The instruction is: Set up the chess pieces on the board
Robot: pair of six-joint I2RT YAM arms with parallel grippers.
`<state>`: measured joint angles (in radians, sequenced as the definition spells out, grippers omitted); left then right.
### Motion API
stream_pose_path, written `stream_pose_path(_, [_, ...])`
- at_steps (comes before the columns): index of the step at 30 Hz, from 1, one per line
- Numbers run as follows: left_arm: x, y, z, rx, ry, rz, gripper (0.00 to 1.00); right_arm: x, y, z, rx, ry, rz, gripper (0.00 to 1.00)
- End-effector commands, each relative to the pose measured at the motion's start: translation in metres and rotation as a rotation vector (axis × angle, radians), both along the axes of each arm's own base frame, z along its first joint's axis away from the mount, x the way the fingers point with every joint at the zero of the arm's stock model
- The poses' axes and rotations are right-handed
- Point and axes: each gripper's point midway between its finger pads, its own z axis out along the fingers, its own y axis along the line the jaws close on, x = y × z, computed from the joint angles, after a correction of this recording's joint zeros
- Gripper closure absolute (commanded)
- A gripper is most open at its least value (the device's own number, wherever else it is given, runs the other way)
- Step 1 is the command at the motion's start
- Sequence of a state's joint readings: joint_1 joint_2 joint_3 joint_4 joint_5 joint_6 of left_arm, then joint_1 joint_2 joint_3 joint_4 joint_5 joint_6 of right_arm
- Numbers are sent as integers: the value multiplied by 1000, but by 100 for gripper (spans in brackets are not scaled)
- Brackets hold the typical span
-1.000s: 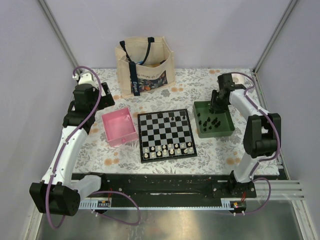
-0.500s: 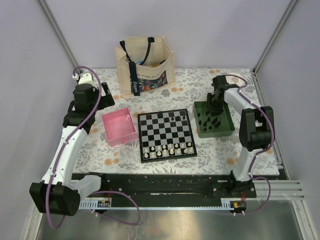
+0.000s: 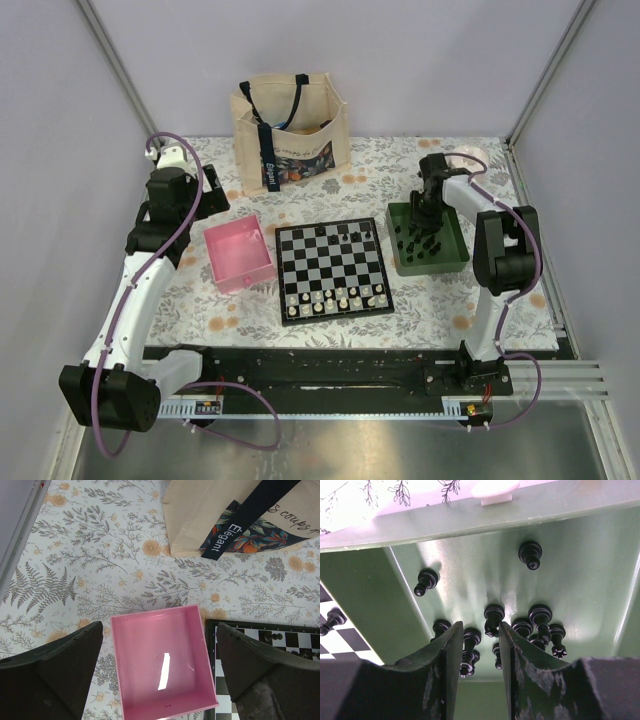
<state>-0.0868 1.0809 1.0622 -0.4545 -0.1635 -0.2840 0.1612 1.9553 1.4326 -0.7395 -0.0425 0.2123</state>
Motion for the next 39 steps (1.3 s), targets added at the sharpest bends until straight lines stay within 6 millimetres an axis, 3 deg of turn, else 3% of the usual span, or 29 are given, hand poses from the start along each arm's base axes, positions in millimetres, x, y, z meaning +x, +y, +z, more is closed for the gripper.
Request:
stream_pose_path(1, [3,0,13,1,-48,-10,1,7,1,5,-28,-17,19,57])
stream_pose_path(13, [4,-2,12,0,-44,-16,1,8,-5,5,-63,-15,15,56])
stream_pose_path(16, [4,-1,12,0,-45,-14,1,12,-3,20,-48,-52,16,55])
stream_pose_path(21, [4,-3,12,-4,-44,-19,1,16,4,66,4,-158,10,52])
stream_pose_path(24, [4,-5,12,-11,-44,-27,1,9,6,78,23,-179,10,51])
stream_pose_path(30, [2,-9,14,-20,-50,-49,1,-18,24,76,48,-163,38,51])
stream_pose_path(39, [3,-6,13,-11,-49,-34,1,-29,27,68,30,-141,37,51])
